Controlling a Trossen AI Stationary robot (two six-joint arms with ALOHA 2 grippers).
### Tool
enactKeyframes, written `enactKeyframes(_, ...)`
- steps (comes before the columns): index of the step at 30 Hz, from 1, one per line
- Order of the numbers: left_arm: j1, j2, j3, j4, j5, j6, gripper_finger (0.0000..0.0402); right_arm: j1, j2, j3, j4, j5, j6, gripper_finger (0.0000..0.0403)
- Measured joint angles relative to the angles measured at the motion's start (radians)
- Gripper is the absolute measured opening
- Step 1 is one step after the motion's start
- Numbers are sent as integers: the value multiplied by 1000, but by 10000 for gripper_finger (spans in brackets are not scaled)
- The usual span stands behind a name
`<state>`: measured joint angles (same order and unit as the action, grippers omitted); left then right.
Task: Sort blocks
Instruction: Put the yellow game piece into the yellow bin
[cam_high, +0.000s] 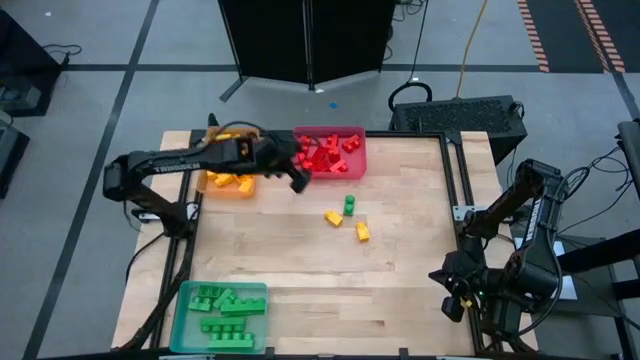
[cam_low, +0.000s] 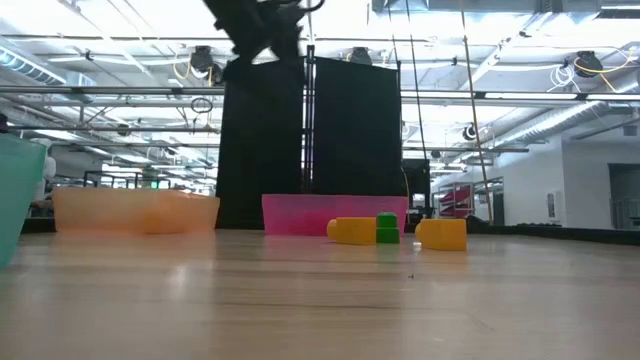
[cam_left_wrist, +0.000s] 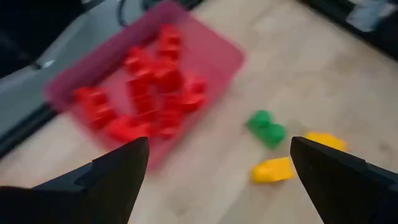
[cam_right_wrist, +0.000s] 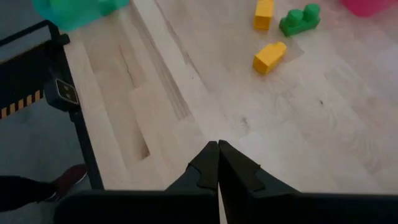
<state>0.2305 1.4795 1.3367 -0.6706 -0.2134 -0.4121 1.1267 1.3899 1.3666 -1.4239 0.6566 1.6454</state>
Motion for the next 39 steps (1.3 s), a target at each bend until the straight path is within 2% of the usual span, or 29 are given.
enactKeyframes(4, -66, 72, -1, 29, -4, -3, 391, 0, 0, 0, 0, 0, -9, 0)
enactKeyframes(10, -132, 247, -2, 76, 16, 248, 391, 0, 0, 0, 0, -3, -20, 0)
enactKeyframes(18, -169, 441, -3, 219, 55, 423, 391, 0, 0, 0, 2, -4, -30, 0)
enactKeyframes(22, -176, 485, -2, 309, 84, 533, 391, 0, 0, 0, 2, -7, -38, 0)
enactKeyframes(28, -181, 525, -2, 320, 211, 685, 391, 0, 0, 0, 0, -8, -39, 0)
enactKeyframes(34, -178, 572, -2, 357, 208, 796, 389, 0, 0, 0, -3, -7, -39, 0)
enactKeyframes(37, -174, 590, -1, 375, 214, 811, 370, 0, 0, 0, -10, -8, -38, 0)
enactKeyframes(39, -175, 596, 0, 378, 218, 811, 344, 0, 0, 0, -11, -7, -38, 0)
